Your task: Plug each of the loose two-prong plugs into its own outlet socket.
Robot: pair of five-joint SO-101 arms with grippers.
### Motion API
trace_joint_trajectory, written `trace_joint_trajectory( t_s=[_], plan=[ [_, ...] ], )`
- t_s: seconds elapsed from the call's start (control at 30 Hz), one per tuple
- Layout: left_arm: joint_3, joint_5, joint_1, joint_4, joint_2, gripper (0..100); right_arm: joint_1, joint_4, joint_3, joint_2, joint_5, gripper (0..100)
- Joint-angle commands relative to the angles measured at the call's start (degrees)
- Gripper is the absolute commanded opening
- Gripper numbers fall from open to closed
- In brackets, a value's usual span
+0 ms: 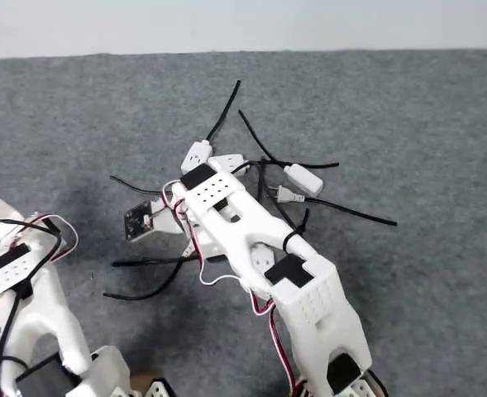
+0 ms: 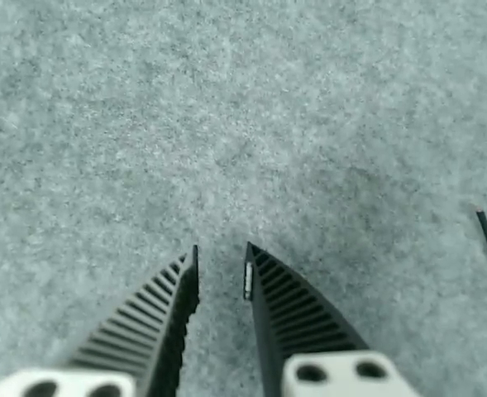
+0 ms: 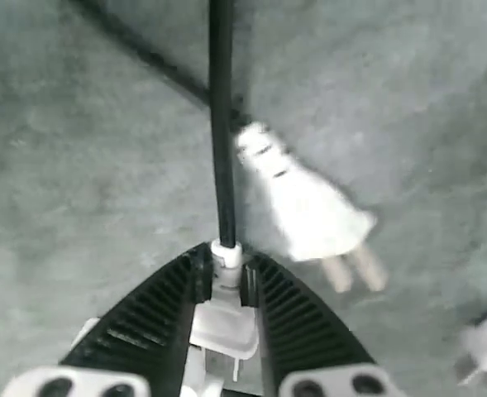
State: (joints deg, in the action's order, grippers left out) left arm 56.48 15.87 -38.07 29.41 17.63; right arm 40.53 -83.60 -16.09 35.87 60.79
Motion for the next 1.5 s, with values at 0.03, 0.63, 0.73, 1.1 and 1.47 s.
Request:
trace_joint_trajectory(
  t_s=[0.03, 0.63, 0.73, 1.1, 1.47],
  plan=[
    [-2.5, 0.3, 1.7, 0.5, 0.3, 9, -0.6, -3.1, -2.6, -14.2, -13.8, 0.8],
    [-0.1, -13.5, 12.1, 6.7, 3.2, 9, -14.4, 5.5, 22.5, -54.0, -59.0, 0.8],
    [2.9, -21.5, 17.7, 6.5, 5.7, 9, -11.5, 8.1, 29.9, -64.6, -64.1, 0.8],
    [-7.4, -39.0, 30.4, 20.3, -6.1, 9, 0.6, 29.3, 57.8, -87.3, -61.6, 0.8],
    [-14.1, -61.5, 33.4, 31.8, -13.1, 4, 4.8, 36.9, 63.6, -83.8, -60.7, 0.8]
  ],
)
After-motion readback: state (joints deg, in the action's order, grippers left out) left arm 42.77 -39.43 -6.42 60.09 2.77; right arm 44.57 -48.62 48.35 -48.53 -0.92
